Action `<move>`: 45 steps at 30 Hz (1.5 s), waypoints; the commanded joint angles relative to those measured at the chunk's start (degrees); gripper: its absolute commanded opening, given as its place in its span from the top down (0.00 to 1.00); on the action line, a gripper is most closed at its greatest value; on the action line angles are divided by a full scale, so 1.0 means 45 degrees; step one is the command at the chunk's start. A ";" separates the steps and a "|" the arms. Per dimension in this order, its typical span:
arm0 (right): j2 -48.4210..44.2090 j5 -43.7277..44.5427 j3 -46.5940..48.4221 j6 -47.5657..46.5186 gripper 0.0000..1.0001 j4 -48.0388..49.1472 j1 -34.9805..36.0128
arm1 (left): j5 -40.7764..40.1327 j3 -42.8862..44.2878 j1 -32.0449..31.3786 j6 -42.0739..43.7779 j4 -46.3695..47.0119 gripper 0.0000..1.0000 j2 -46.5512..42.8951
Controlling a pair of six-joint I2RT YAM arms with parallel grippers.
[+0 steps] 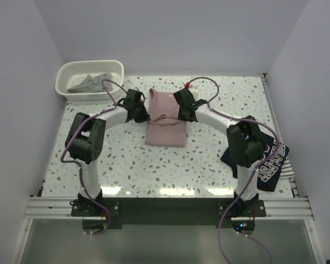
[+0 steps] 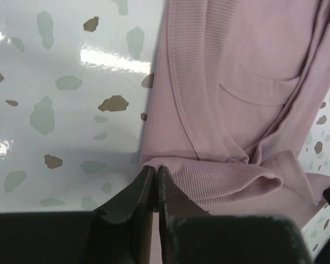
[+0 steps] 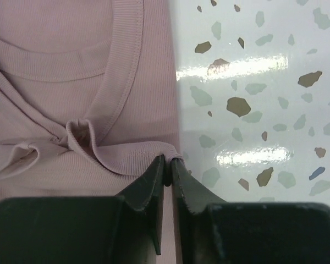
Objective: Fold and stack the tank tops
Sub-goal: Fold the tank top
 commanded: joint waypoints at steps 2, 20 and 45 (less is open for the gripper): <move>0.0179 -0.0190 0.0740 -0.0244 0.75 0.0306 -0.0188 | 0.0616 0.0689 0.0106 0.0318 0.1337 0.69 -0.0172; -0.1325 -0.0210 -0.0646 0.0088 0.49 0.0461 0.0747 | -0.1786 0.0435 0.0144 -0.0151 -0.0010 0.53 -0.2261; 0.2038 -0.0621 0.0181 -0.0810 0.49 0.0696 0.1900 | -0.0653 -0.3490 -0.0676 -0.0933 0.0872 0.78 -0.4816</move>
